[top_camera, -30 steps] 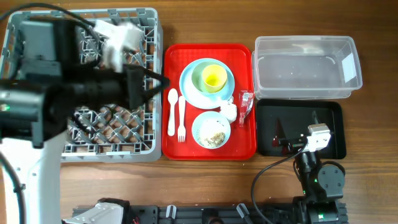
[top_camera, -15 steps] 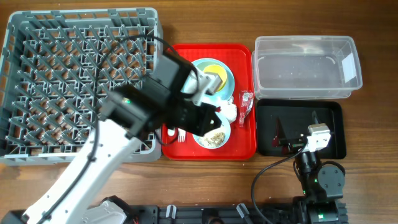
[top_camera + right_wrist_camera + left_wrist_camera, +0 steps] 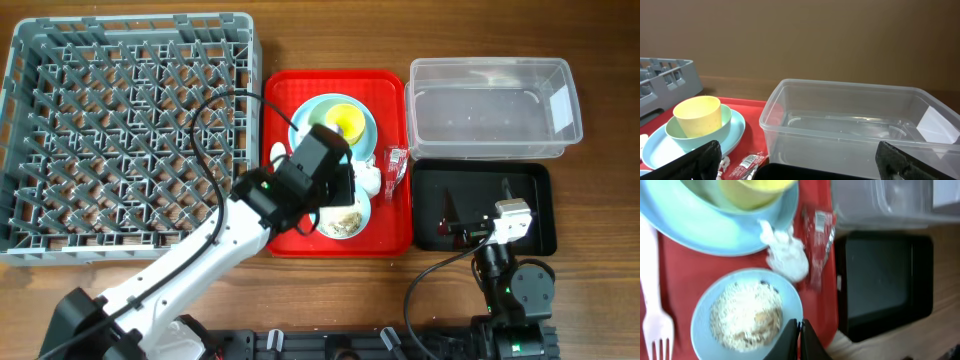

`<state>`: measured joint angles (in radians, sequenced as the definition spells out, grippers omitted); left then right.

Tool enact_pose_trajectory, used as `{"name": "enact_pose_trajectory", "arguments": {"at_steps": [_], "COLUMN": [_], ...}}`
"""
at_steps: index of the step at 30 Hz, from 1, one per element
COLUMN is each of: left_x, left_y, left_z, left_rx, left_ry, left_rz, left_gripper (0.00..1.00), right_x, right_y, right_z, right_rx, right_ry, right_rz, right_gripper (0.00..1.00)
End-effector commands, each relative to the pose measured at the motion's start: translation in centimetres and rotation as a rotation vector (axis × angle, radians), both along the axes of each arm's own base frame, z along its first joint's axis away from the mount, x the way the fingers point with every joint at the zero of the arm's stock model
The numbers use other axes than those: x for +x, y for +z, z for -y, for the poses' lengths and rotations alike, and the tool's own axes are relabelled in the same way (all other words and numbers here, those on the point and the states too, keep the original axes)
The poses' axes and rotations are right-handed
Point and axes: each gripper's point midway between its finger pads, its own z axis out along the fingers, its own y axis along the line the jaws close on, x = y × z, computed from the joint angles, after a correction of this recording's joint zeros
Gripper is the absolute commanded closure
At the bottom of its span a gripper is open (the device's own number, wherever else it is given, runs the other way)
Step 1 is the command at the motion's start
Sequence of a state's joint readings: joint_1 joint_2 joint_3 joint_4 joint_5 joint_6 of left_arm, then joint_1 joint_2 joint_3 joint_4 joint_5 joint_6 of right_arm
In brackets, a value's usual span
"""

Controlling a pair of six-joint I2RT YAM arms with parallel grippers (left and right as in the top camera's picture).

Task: Sort waste into correct bins and load items into the dishwasher rack
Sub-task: 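Move left gripper over the rack toward the pink fork on red tray, then lower left gripper and grasp the pink fork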

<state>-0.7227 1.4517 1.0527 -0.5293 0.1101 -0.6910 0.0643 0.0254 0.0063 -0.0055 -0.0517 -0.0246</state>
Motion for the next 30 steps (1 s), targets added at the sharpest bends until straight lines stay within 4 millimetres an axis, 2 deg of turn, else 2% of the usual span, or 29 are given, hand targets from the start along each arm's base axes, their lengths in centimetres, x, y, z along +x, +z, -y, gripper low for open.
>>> {"name": "enact_pose_trajectory", "arguments": {"at_steps": [1, 4, 7, 8, 9, 11, 13, 16, 17, 18, 21, 22, 23, 24, 25, 26, 28, 30], "left_x": [0.7, 0.7, 0.4, 0.4, 0.4, 0.9, 1.4, 1.6, 1.6, 2.0, 3.0, 3.1, 3.1, 3.0, 2.8, 2.6, 2.3, 2.1], "left_y": [0.1, -0.2, -0.4, -0.5, -0.5, -0.2, 0.5, 1.2, 1.1, 0.7, -0.6, -0.9, -1.2, -1.4, -1.7, -2.1, -2.9, -3.5], "left_z": [0.0, -0.5, -0.6, -0.9, -1.0, -1.7, -2.6, -3.6, -4.0, -5.0, -8.0, -8.4, -8.5, -8.3, -8.1, -8.1, -8.5, -8.4], "left_rx": [-0.079, -0.059, -0.049, -0.04, -0.034, -0.041, -0.064, -0.068, -0.057, -0.005, 0.147, 0.17, 0.181, 0.18, 0.183, 0.199, 0.251, 0.268], "left_ry": [0.012, 0.024, 0.02, 0.016, 0.01, 0.032, 0.061, 0.089, 0.099, 0.138, 0.238, 0.251, 0.253, 0.245, 0.236, 0.232, 0.235, 0.229], "left_rz": [-0.065, -0.073, -0.084, -0.084, -0.08, -0.077, -0.075, -0.071, -0.07, -0.053, -0.013, -0.011, -0.018, -0.028, -0.039, -0.045, -0.053, -0.069], "left_gripper": [0.96, 0.96, 0.66, 0.65, 0.71, 0.76, 0.96, 0.96, 0.89, 0.81, 0.79, 0.79, 0.82, 0.92, 0.93, 0.91, 0.78, 0.76], "right_x": [0.0, 0.0, 0.0, 0.0, 0.0, 0.0, 0.0, 0.0, 0.0, 0.0, 0.0, 0.0, 0.0, 0.0, 0.0, 0.0, 0.0, 0.0], "right_y": [0.2, 0.2, 0.2, 0.2, 0.2, 0.2, 0.2, 0.2, 0.2, 0.2, 0.2, 0.2, 0.2, 0.2, 0.2, 0.2, 0.2, 0.2], "right_z": [-0.1, -0.1, -0.1, -0.1, -0.1, -0.1, -0.1, -0.1, -0.1, -0.1, -0.1, -0.1, -0.1, -0.1, -0.1, -0.1, -0.1, -0.1], "right_rx": [0.002, 0.002, 0.002, 0.002, 0.002, 0.002, 0.001, 0.002, 0.002, 0.002, 0.002, 0.002, 0.001, 0.001, 0.001, 0.002, 0.002, 0.002], "right_ry": [0.006, 0.006, 0.006, 0.006, 0.006, 0.006, 0.006, 0.006, 0.006, 0.006, 0.006, 0.006, 0.006, 0.006, 0.006, 0.006, 0.006, 0.006], "right_rz": [0.006, 0.006, 0.006, 0.006, 0.006, 0.006, 0.006, 0.006, 0.006, 0.006, 0.006, 0.006, 0.006, 0.006, 0.006, 0.006, 0.006, 0.006], "right_gripper": [0.0, 0.0, 0.0, 0.0, 0.0, 0.0, 0.0, 0.0, 0.0, 0.0, 0.0, 0.0, 0.0, 0.0, 0.0, 0.0, 0.0, 0.0]}}
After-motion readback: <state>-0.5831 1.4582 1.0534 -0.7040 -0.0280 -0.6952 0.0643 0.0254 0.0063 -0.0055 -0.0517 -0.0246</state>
